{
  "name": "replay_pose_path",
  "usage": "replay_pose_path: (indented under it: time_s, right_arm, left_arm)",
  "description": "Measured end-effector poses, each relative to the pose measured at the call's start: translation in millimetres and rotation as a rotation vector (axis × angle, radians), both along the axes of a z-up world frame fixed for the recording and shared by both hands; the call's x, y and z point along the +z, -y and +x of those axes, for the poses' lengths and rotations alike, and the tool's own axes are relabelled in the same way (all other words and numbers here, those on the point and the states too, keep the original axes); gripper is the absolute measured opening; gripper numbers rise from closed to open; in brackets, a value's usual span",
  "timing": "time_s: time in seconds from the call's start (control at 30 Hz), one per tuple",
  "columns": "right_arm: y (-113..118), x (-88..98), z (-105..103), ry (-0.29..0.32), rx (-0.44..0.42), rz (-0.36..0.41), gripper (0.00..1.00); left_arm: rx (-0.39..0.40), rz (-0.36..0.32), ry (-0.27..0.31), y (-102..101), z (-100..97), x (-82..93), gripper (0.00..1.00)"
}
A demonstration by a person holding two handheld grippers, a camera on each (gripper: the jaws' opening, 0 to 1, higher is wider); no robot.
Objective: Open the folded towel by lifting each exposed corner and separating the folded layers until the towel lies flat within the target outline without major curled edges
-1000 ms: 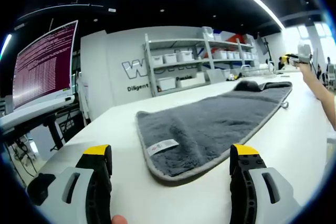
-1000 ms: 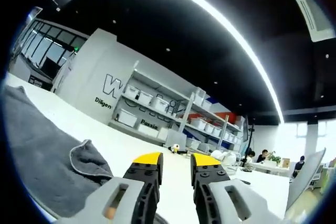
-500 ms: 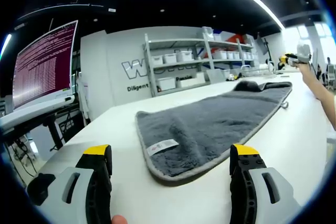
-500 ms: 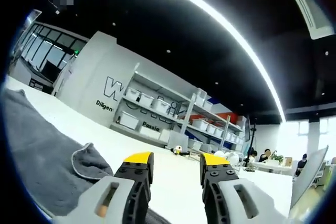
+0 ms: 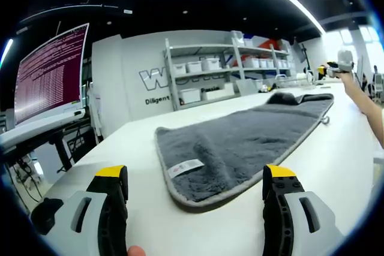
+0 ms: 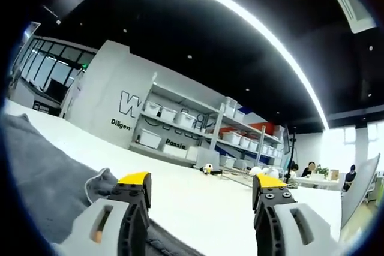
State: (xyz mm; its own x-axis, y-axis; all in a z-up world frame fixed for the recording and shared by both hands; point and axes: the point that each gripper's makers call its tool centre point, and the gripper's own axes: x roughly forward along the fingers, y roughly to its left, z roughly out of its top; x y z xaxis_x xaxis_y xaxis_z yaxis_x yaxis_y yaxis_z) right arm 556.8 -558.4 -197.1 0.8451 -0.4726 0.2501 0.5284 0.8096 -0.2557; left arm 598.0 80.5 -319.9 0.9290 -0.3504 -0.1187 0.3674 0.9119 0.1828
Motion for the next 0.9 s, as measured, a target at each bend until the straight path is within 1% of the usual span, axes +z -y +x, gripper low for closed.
replay_pose_path:
  time_s: [0.2,0.4,0.53,0.73,0.8,0.9]
  right_arm:
    - [-5.9,2.0,7.4,-0.004,0.025,-0.008,0.87]
    - [-10.6,0.0,15.5,-0.027,0.05,-0.009,1.0]
    - [-17.3,-0.4,22.7,-0.037,0.09,-0.015,0.99]
    - [-33.6,2.3,32.6,-0.05,0.15,-0.057,0.99]
    - [-42.3,1.6,37.3,-0.064,0.175,-0.078,0.99]
    - [-52.7,-3.2,46.2,-0.098,0.222,-0.09,0.99]
  left_arm:
    - [0.001,0.0,0.0,-0.2,-0.1,0.1,0.91]
    - [0.003,0.001,-0.001,-0.5,0.0,0.0,0.91]
    - [0.003,0.002,-0.001,-0.4,0.1,-0.1,0.91]
    - [0.004,0.002,-0.001,-0.4,0.1,0.0,0.91]
    - [0.004,0.002,-0.001,-0.4,0.0,-0.1,0.91]
    - [0.004,0.002,-0.001,-0.4,0.0,-0.2,0.91]
